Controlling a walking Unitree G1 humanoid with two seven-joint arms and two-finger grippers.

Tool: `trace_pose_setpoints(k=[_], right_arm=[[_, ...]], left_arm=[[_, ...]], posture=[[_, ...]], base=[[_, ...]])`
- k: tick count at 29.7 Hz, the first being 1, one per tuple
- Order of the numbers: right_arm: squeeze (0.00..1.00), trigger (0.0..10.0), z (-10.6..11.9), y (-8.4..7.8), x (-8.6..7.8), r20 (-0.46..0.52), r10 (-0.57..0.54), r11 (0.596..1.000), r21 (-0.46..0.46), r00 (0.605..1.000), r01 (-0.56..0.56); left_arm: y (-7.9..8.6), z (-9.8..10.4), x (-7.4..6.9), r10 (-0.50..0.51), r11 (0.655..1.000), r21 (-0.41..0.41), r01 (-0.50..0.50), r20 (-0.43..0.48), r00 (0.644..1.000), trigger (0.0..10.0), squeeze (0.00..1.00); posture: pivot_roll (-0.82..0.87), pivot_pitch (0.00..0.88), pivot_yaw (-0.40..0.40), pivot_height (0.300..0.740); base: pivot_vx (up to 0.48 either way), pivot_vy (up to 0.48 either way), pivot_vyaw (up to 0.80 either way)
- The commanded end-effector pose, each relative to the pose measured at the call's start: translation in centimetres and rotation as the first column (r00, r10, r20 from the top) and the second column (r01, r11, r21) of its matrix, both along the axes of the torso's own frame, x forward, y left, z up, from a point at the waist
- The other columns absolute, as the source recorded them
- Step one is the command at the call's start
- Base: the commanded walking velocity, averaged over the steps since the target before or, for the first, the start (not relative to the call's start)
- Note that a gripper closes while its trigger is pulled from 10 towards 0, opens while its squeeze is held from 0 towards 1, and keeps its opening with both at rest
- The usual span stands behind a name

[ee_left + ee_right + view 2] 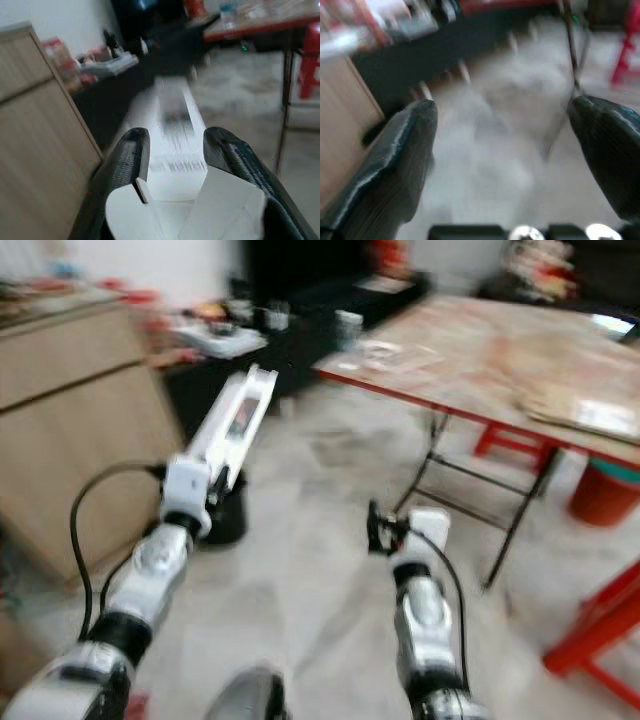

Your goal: Picking trash to rubbish bin

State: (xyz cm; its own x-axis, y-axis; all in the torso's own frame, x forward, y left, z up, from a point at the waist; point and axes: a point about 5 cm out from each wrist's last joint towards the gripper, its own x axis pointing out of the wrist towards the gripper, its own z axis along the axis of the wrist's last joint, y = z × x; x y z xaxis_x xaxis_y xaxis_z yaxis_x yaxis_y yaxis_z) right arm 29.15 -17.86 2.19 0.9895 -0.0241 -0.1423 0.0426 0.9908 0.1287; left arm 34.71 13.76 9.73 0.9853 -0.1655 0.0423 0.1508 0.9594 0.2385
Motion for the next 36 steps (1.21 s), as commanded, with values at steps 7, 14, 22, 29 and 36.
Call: trace_pose_setpoints(k=[7,14,22,29,36], right_arm=[[0.0,10.0,-5.4,-1.5,-5.0,-0.304,0.013,0.999,-0.035,0.953,-0.025],[0.0,10.0,-9.3,-1.9,-10.3,-0.527,-0.03,1.0,-0.01,0.849,0.03],[0.0,10.0,-10.7,-2.0,-12.8,-0.624,-0.051,0.997,0.011,0.78,0.074],[0.0,10.0,-10.9,-2.1,-13.1,-0.644,-0.078,0.993,0.015,0.761,0.115],[0.0,10.0,-10.7,-2.6,-12.6,-0.637,-0.103,0.989,0.013,0.764,0.145]], left_arm=[[2.7,-5.6,-2.3,0.101,0.994,-0.003,-0.106,-0.276,0.956,10.0,0.0],[5.0,-12.7,-8.5,0.174,0.985,0.113,-0.133,-0.596,0.784,10.0,0.0],[6.3,-15.7,-12.5,0.256,0.967,0.178,-0.185,-0.717,0.648,10.0,0.0],[7.0,-16.3,-13.7,0.279,0.956,0.162,-0.244,-0.759,0.588,10.0,0.0],[6.8,-16.5,-13.9,0.27,0.96,0.173,-0.219,-0.768,0.58,10.0,0.0]], posture=[[-0.16,0.021,0.028,0.74],[-0.16,0.02,0.006,0.74],[-0.16,0.0,0.001,0.74],[-0.14,0.0,0.005,0.74],[-0.14,0.0,0.004,0.74]], base=[[0.282,0.0,0.36],[0.373,0.0,0.0],[0.0,0.0,0.0],[0.0,0.0,0.0],[0.0,0.0,0.0]])
